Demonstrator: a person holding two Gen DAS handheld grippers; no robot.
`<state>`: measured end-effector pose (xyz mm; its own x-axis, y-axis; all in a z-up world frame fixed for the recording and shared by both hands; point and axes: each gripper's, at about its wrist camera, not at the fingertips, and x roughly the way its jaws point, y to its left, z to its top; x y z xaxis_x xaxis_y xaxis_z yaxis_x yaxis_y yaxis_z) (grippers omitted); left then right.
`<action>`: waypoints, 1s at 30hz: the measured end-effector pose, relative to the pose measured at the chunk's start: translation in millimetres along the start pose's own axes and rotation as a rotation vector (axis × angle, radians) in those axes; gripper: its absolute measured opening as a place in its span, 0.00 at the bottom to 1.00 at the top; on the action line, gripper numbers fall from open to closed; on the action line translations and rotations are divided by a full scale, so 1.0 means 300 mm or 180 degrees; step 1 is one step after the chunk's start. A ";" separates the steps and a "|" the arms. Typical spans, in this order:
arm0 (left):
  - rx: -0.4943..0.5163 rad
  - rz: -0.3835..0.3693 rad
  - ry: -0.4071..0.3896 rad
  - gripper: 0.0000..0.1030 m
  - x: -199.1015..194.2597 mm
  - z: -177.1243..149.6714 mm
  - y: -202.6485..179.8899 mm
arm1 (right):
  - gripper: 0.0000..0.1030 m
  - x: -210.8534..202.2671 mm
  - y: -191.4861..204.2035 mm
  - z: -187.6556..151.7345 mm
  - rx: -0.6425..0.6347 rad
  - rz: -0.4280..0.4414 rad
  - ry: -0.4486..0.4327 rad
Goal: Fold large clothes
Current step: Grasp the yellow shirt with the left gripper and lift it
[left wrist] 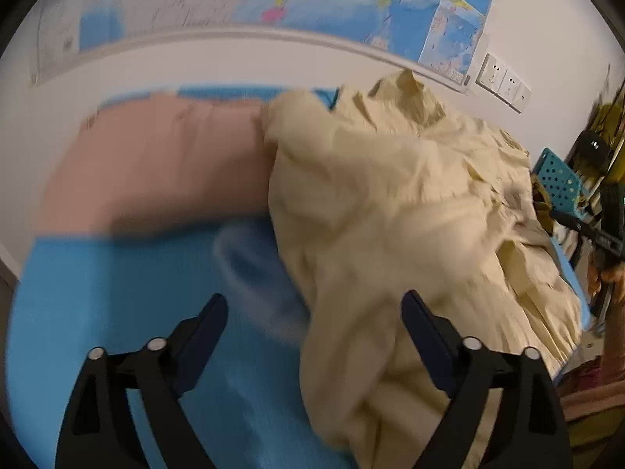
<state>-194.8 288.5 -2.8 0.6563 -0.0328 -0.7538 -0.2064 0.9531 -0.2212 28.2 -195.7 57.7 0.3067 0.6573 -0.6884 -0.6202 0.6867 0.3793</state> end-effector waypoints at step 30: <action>-0.0607 -0.0900 0.0388 0.33 -0.008 -0.155 -0.121 | 0.16 -0.108 -0.038 -0.290 0.1089 0.1240 -0.0363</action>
<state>-222.5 239.9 -21.8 0.6176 -0.3339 -0.7121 -0.1682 0.8284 -0.5343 -37.5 -251.6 21.8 0.1889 0.9004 -0.3919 -0.4386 0.4344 0.7867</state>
